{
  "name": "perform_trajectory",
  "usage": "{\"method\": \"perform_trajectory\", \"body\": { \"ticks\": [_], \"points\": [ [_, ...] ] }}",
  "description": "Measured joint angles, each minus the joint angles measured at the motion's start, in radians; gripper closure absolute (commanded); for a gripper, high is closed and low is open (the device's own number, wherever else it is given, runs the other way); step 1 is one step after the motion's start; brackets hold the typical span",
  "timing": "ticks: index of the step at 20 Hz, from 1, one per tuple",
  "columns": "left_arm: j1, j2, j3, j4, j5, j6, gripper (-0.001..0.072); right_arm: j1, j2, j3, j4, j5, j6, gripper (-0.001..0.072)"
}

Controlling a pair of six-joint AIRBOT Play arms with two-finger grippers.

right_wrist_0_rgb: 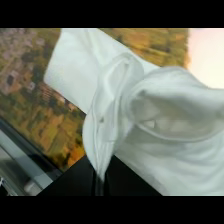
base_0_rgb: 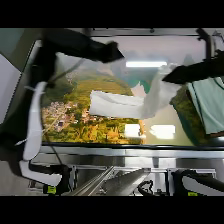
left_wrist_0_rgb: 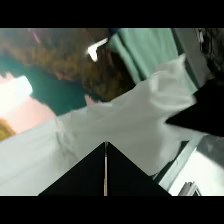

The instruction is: Fold the shirts.

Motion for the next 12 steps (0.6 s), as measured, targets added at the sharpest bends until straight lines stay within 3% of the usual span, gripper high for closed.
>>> {"method": "perform_trajectory", "body": {
  "ticks": [4, 5, 6, 7, 10, 12],
  "points": [
    [0.170, 0.219, -0.009, -0.003, 0.031, 0.058, 0.0689, 0.336, -0.122, 0.000, 0.004, 0.346, 0.050, 0.0688],
    [0.203, 0.262, -0.025, -0.003, 0.035, 0.075, 0.0689, 0.426, -0.174, 0.000, 0.009, 0.468, 0.061, 0.0625],
    [0.235, 0.306, -0.051, -0.003, 0.038, 0.095, 0.0689, 0.508, -0.228, 0.000, 0.015, 0.591, 0.072, 0.0368],
    [0.261, 0.345, -0.082, -0.003, 0.037, 0.112, 0.0689, 0.589, -0.288, 0.000, 0.018, 0.724, 0.078, 0.0220],
    [0.326, 0.446, -0.204, -0.003, 0.026, 0.161, 0.0689, 0.723, -0.405, 0.001, 0.019, 0.957, 0.131, 0.0210],
    [0.360, 0.495, -0.285, -0.002, 0.001, 0.182, 0.0689, 0.716, -0.410, 0.002, 0.006, 0.979, 0.153, 0.0210]
  ]
}}
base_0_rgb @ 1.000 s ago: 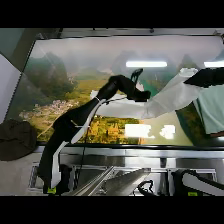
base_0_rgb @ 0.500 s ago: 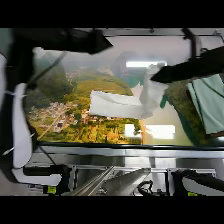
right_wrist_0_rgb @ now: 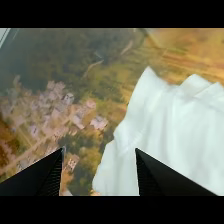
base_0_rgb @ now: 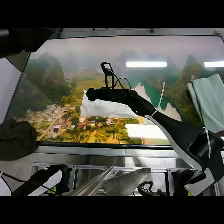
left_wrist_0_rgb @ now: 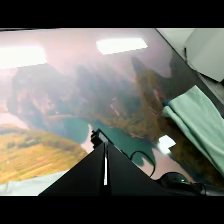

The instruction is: Fold the shirts.

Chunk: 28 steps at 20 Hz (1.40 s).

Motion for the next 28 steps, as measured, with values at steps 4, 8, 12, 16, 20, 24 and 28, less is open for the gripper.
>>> {"method": "perform_trajectory", "body": {
  "ticks": [4, 8, 12, 16, 20, 24, 28],
  "points": [
    [0.044, 0.057, -0.113, 0.002, -0.043, 0.025, 0.0689, -0.204, 0.118, 0.002, -0.028, -0.154, 0.029, 0.0041],
    [0.053, 0.074, -0.147, -0.001, -0.061, 0.035, 0.0689, -0.483, 0.187, -0.025, -0.124, -0.466, 0.134, 0.0016],
    [0.053, 0.079, -0.156, -0.002, -0.065, 0.036, 0.0689, -0.632, 0.171, -0.167, -0.157, -0.636, 0.172, 0.0013],
    [0.053, 0.080, -0.158, -0.004, -0.066, 0.035, 0.0689, -0.631, 0.079, -0.264, -0.053, -0.676, 0.121, 0.0014],
    [0.053, 0.079, -0.159, -0.003, -0.068, 0.031, 0.0689, -0.557, 0.000, -0.286, 0.029, -0.642, 0.097, 0.0014],
    [0.053, 0.080, -0.159, -0.002, -0.067, 0.030, 0.0689, -0.492, -0.028, -0.272, 0.069, -0.587, 0.087, 0.0672],
    [0.053, 0.080, -0.159, -0.001, -0.064, 0.027, 0.0689, -0.477, -0.019, -0.221, 0.079, -0.560, 0.088, 0.0689]
  ]
}}
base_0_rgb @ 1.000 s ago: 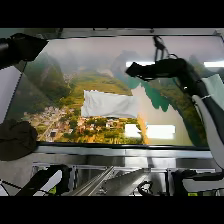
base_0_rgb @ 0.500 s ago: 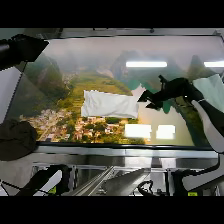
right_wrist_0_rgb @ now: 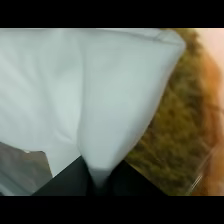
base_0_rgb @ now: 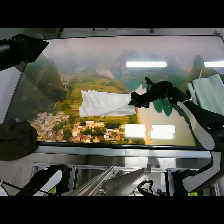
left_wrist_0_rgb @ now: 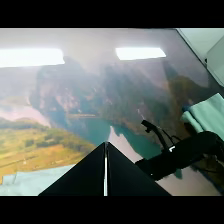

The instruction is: Fold the shirts.

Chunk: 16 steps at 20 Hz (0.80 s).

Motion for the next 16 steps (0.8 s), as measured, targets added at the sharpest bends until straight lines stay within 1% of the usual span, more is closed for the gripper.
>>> {"method": "perform_trajectory", "body": {
  "ticks": [3, 6, 11, 16],
  "points": [
    [0.000, 0.000, 0.000, 0.001, 0.008, 0.000, 0.0689, -0.045, 0.072, 0.072, 0.009, -0.023, 0.000, 0.0691],
    [0.000, 0.000, 0.000, 0.001, 0.015, 0.000, 0.0689, -0.161, 0.179, 0.155, 0.008, -0.039, 0.008, 0.0691],
    [0.000, 0.000, 0.000, 0.001, 0.017, 0.001, 0.0689, -0.483, 0.333, 0.264, 0.005, -0.053, 0.027, 0.0691],
    [0.000, 0.000, 0.000, 0.001, 0.018, 0.003, 0.0689, -0.819, 0.392, 0.291, 0.000, -0.090, 0.062, 0.0691]
  ]
}}
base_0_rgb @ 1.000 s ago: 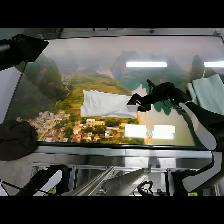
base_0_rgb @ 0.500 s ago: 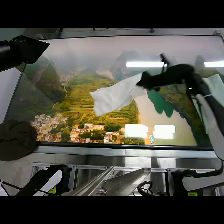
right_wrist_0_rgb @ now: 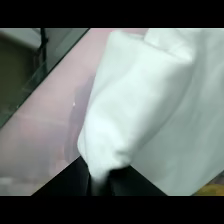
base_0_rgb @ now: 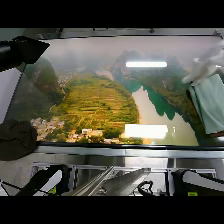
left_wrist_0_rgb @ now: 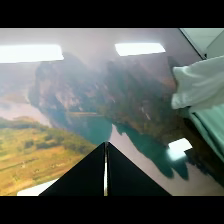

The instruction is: Fold the shirts.

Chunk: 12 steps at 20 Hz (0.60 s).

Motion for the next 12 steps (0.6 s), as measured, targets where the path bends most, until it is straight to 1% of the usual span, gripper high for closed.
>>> {"method": "perform_trajectory", "body": {
  "ticks": [3, 5, 9, 12],
  "points": [
    [0.000, 0.000, 0.000, 0.000, 0.003, 0.000, 0.0689, -0.162, 0.007, 0.004, -0.017, -0.063, 0.027, 0.0691],
    [0.000, 0.000, 0.000, 0.000, 0.004, 0.000, 0.0689, -0.229, 0.011, 0.005, -0.080, -0.136, 0.065, 0.0691],
    [0.000, 0.000, 0.000, 0.000, 0.005, -0.002, 0.0689, -0.282, 0.040, -0.028, -0.269, -0.286, 0.192, 0.0690],
    [0.000, 0.000, 0.000, 0.000, 0.006, -0.003, 0.0689, -0.294, 0.091, -0.133, -0.342, -0.351, 0.286, 0.0689]
  ]
}}
